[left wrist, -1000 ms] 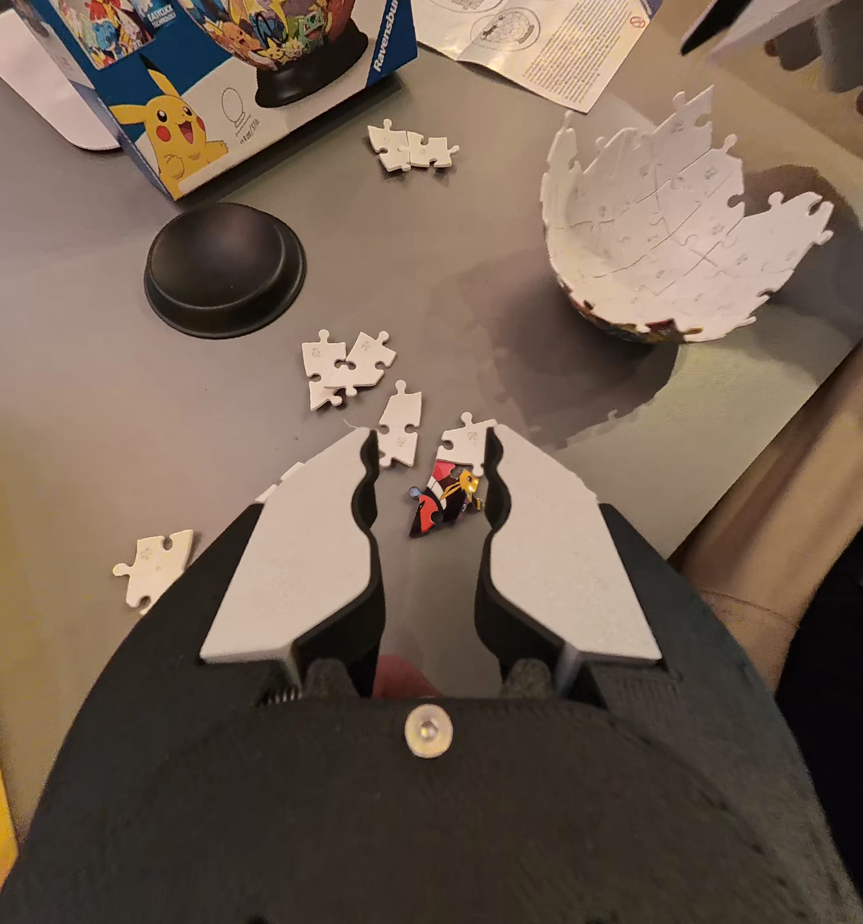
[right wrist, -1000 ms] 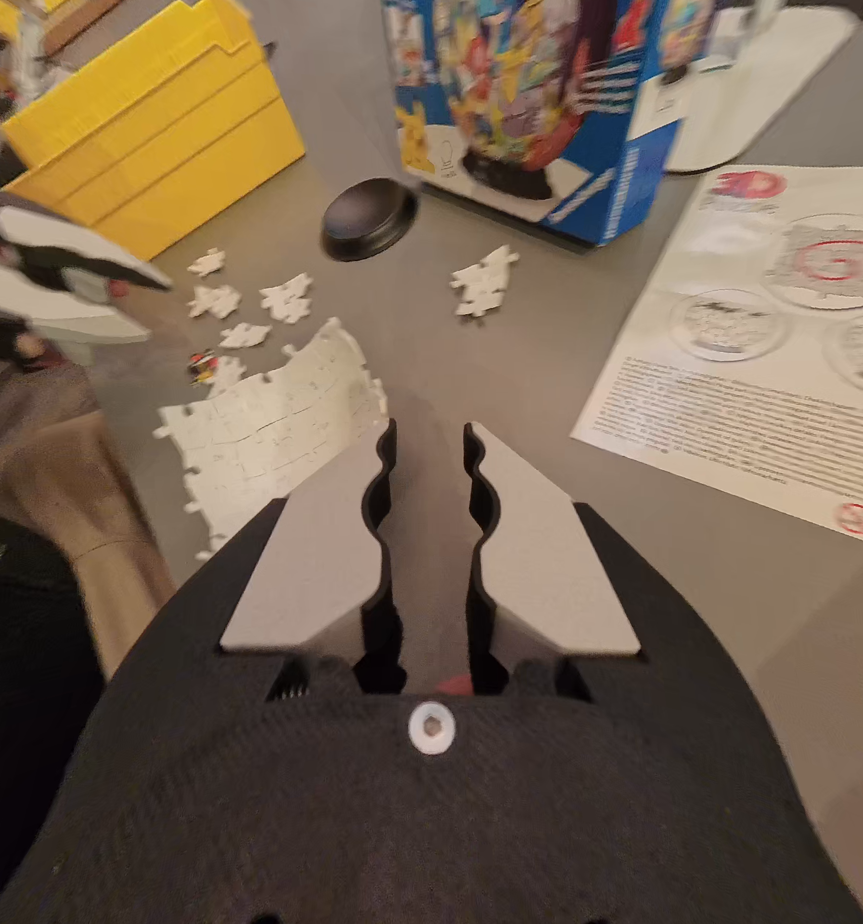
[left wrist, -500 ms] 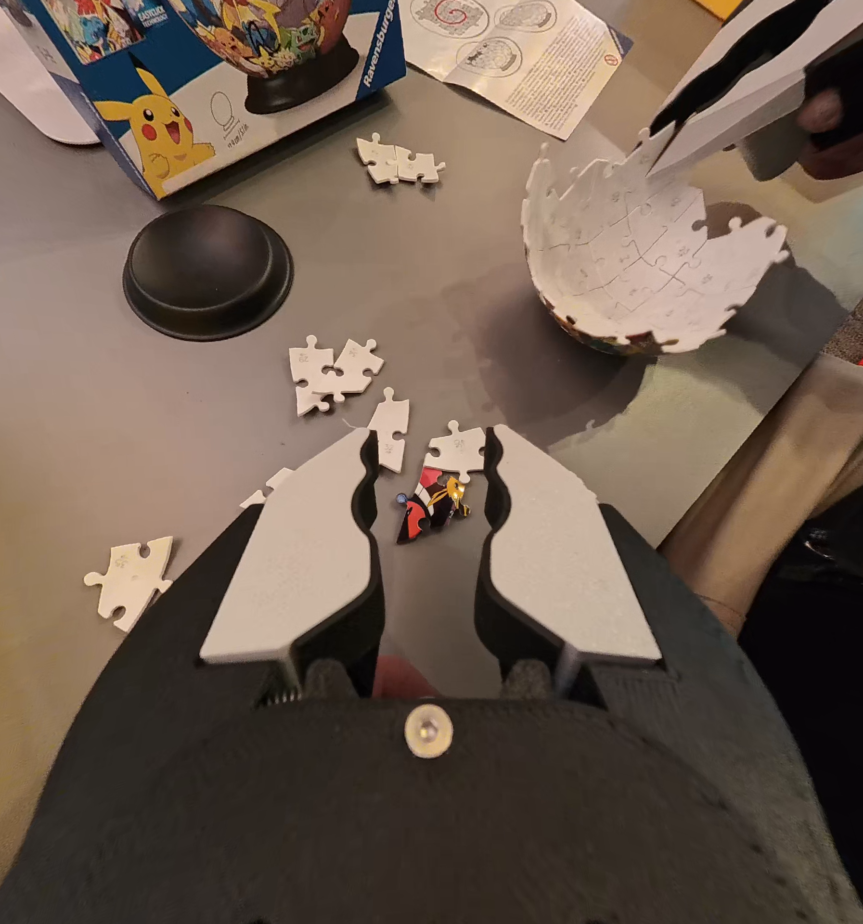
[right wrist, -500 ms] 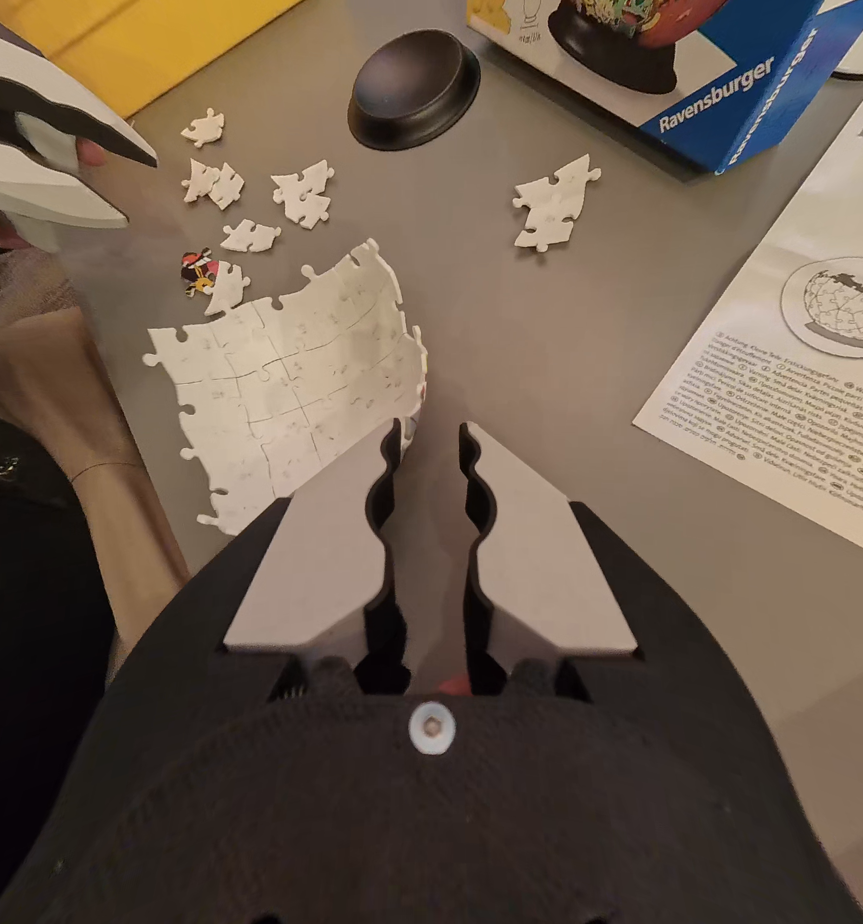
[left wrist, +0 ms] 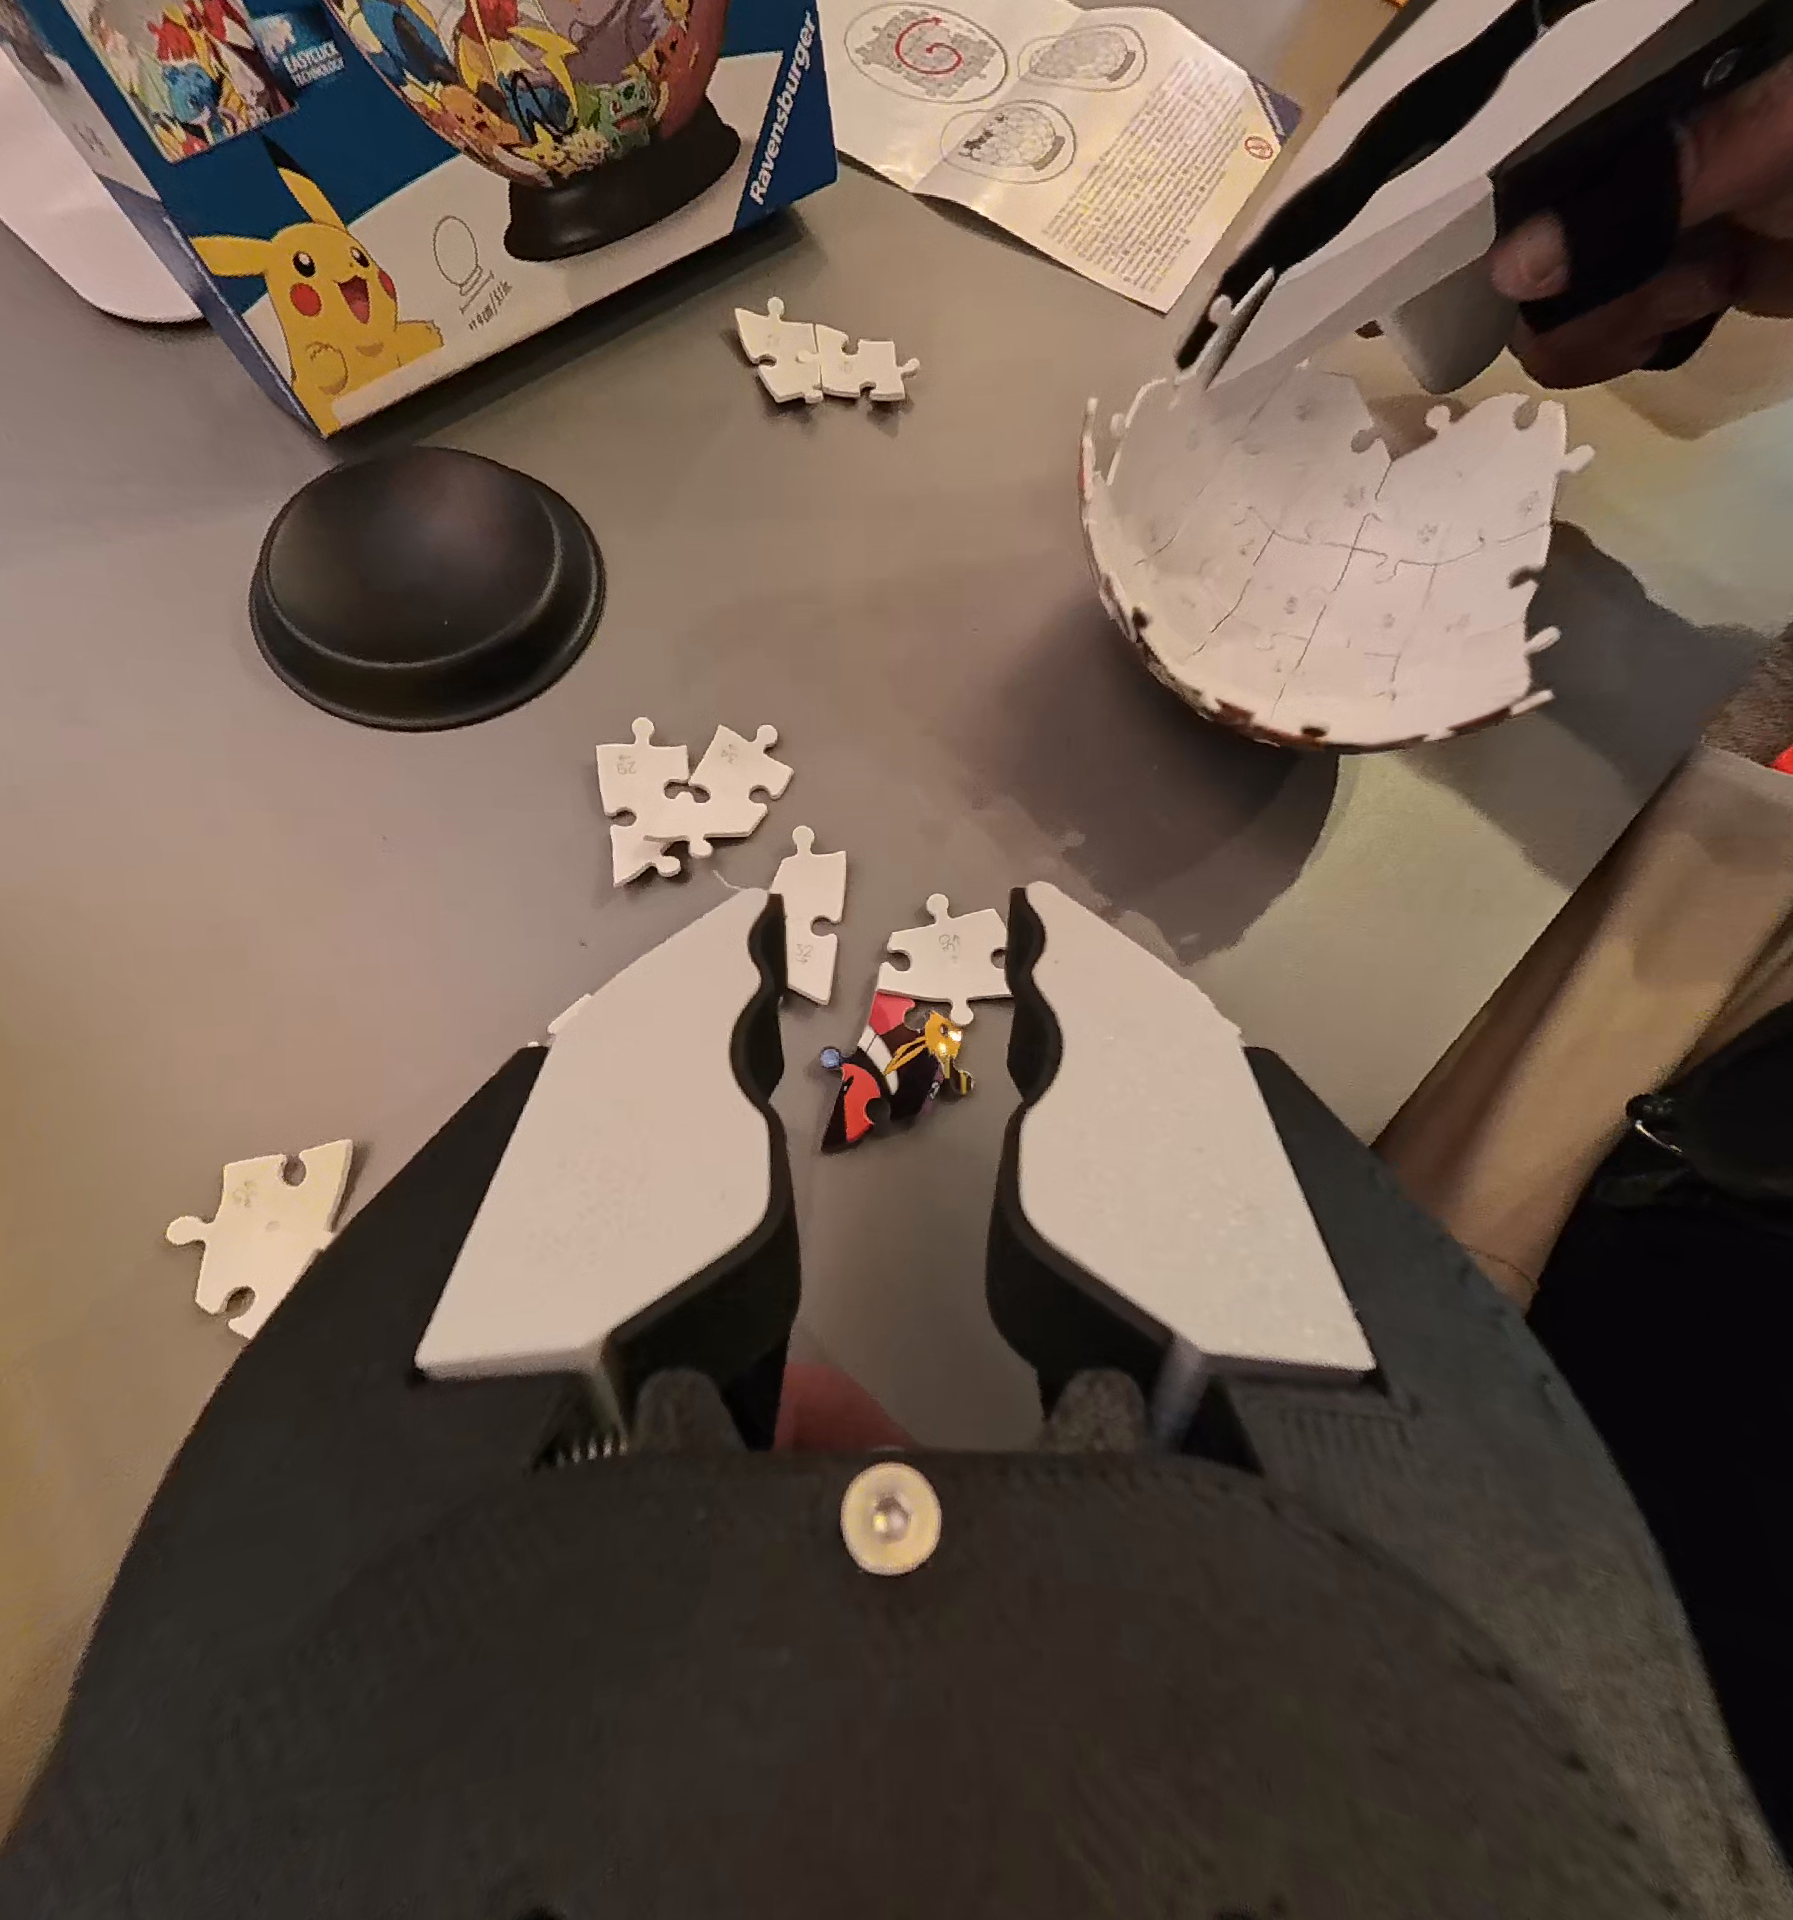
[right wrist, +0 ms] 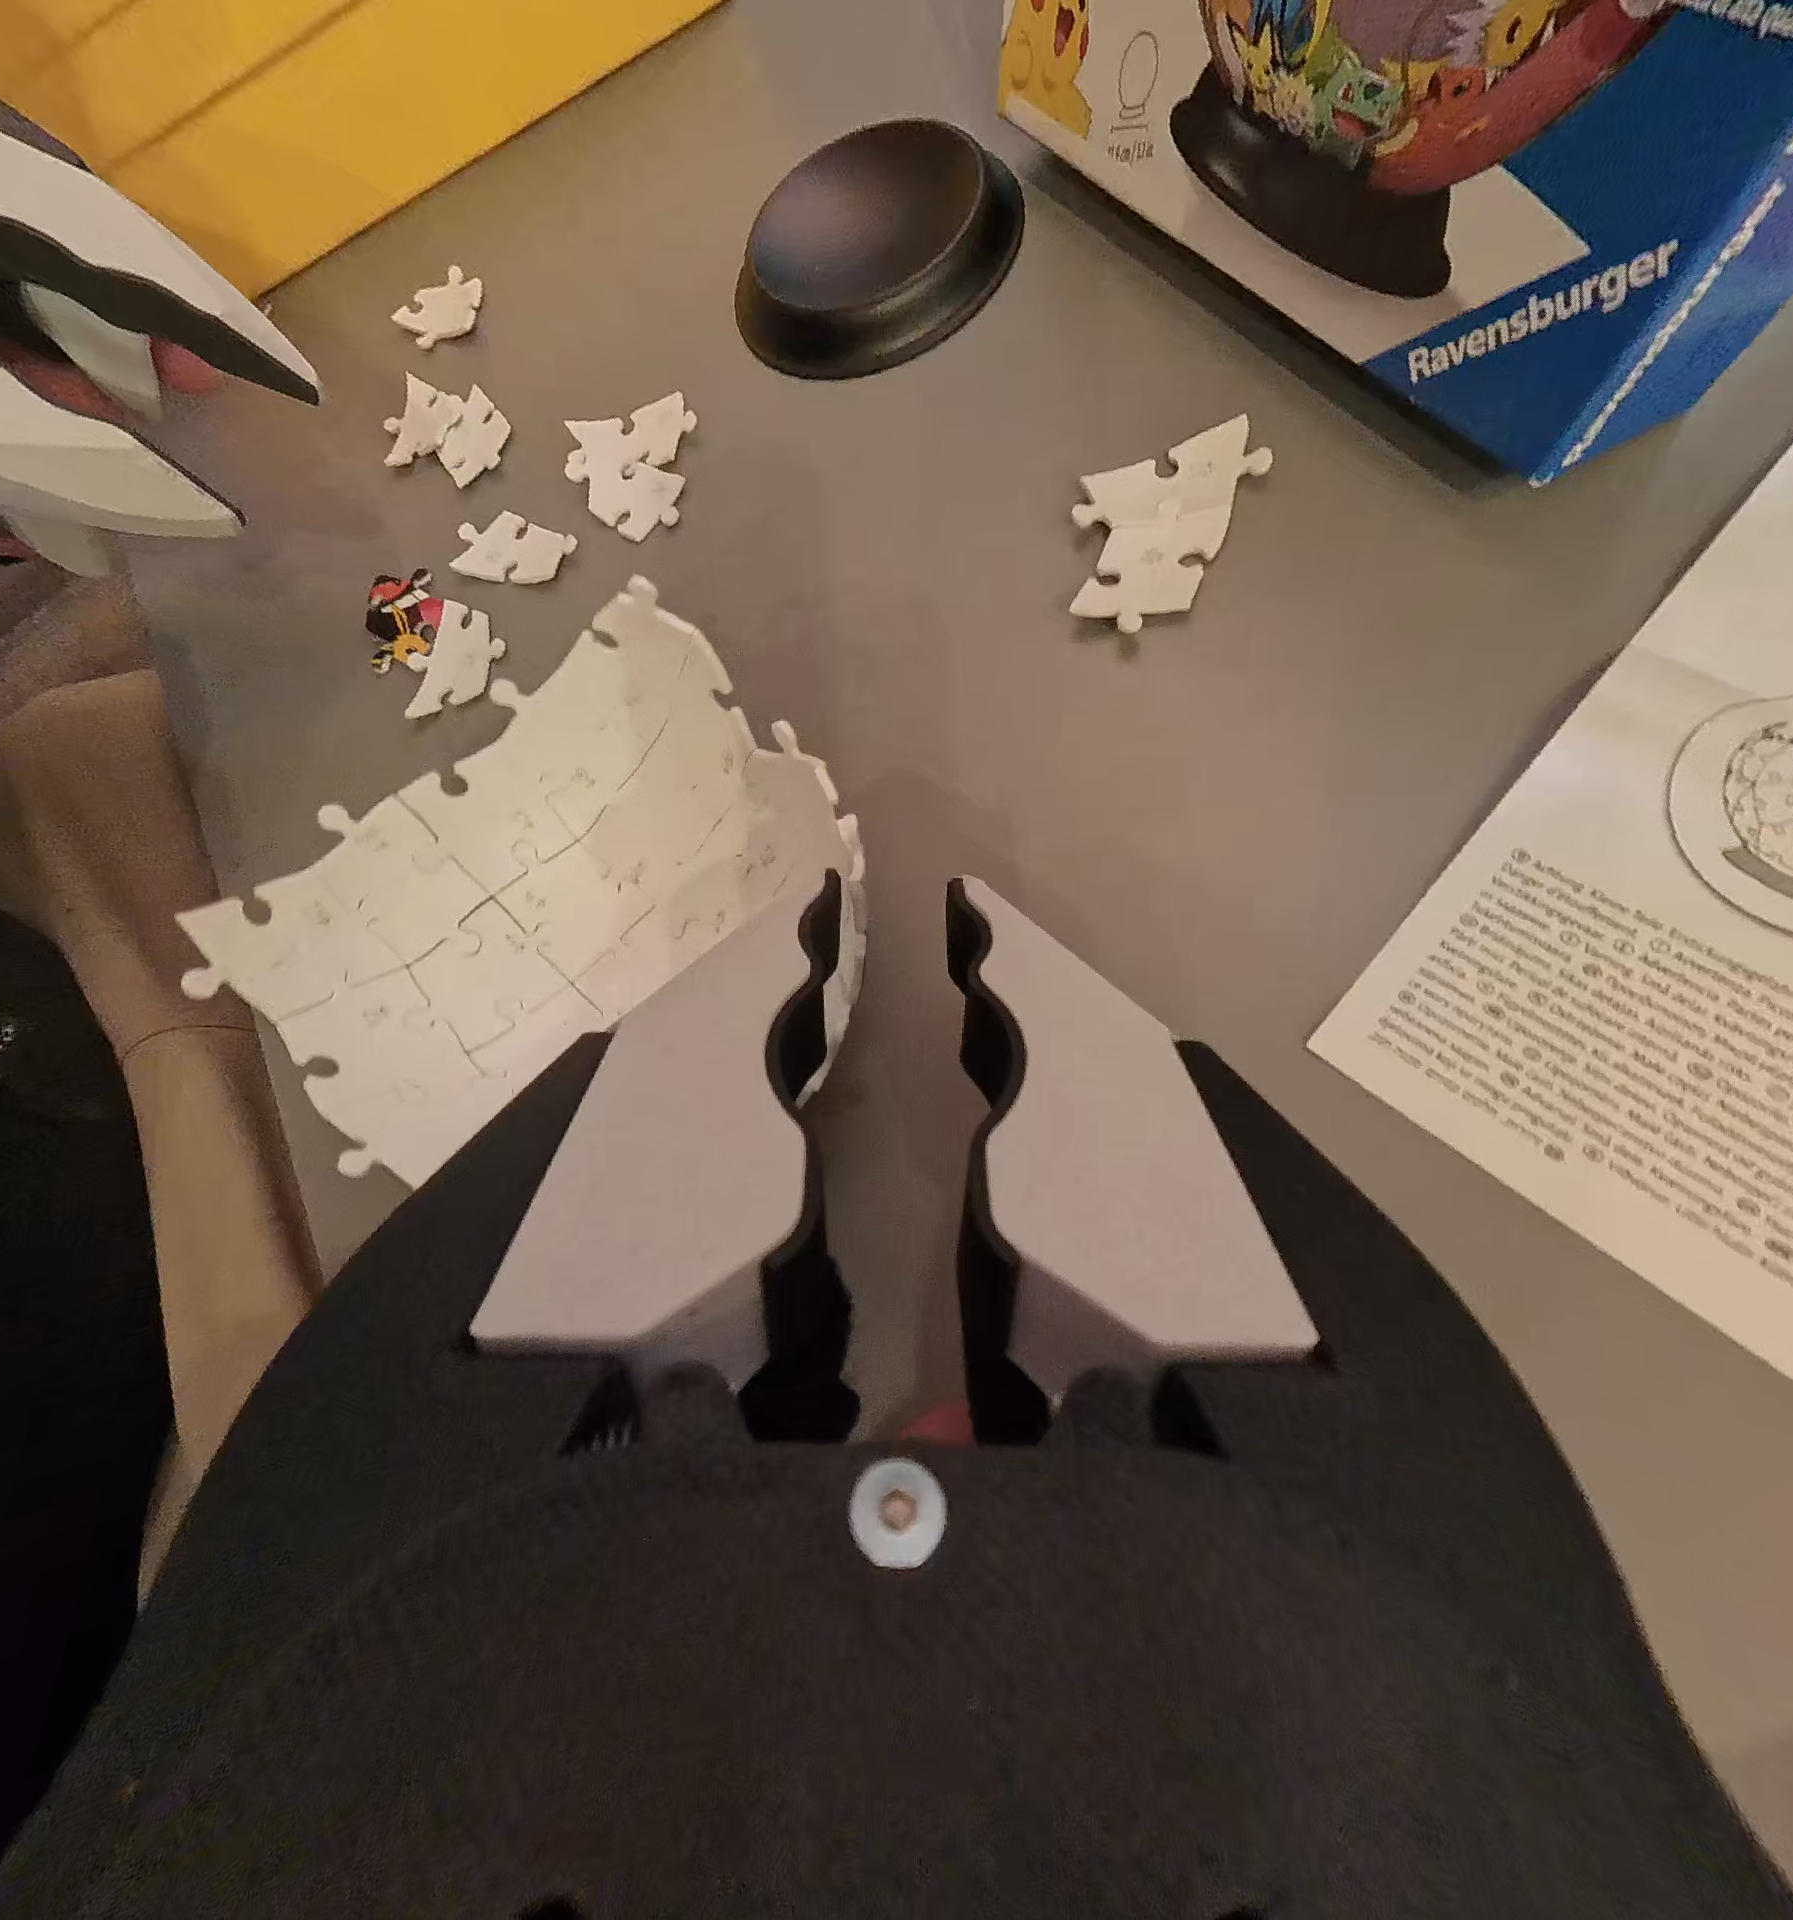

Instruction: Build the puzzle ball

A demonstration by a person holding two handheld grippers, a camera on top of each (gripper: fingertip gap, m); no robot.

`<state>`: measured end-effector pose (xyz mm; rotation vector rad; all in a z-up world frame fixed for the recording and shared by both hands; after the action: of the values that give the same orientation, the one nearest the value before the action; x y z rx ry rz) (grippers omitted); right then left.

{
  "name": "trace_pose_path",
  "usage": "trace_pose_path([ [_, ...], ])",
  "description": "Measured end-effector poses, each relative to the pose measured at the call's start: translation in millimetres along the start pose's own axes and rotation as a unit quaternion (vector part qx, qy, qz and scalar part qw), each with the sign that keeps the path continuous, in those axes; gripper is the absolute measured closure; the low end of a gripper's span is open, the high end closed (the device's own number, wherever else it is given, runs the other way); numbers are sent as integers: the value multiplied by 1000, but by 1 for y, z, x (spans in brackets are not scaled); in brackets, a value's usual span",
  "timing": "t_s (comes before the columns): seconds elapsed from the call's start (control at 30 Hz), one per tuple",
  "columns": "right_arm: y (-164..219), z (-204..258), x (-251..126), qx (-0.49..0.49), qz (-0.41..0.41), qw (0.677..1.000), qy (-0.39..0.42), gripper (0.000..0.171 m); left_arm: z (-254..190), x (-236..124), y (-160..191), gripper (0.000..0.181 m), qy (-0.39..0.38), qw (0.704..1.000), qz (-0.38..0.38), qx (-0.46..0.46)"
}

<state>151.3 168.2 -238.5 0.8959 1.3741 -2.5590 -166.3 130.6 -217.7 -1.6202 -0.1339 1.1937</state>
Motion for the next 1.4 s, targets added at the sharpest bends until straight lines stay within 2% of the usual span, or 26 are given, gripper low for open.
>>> trace_pose_path([
  [0.67,-31,2,38,-56,16,993,-102,153,-10,3,1,141,0,1000,6,29],
  [0.8,-40,-1,28,-63,-10,994,-91,145,-14,4,0,140,3,999,0,39],
  [1.0,-53,-8,5,-57,-45,995,-62,145,-19,7,-3,140,5,999,-13,49],
  [1.1,-51,-6,-6,-53,-24,998,-35,145,-11,9,-10,139,-2,998,-24,56],
  [1.23,-41,4,-20,-47,19,998,-36,146,-1,15,-26,140,45,998,-50,-14],
  [1.4,-29,5,-21,-28,66,997,-29,146,-24,42,-27,143,110,993,2,-46],
])
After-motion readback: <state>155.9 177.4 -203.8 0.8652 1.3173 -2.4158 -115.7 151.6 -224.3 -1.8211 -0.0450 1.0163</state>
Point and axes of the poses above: each gripper's, where its closed fingertips meet, x out along the fingers, y out of its underside, z = x × y across the jaws, the point moved 10 cm from there along -x, back along the fingers, and after that the axes turned 15 degrees about -y, right-handed, at the moved point
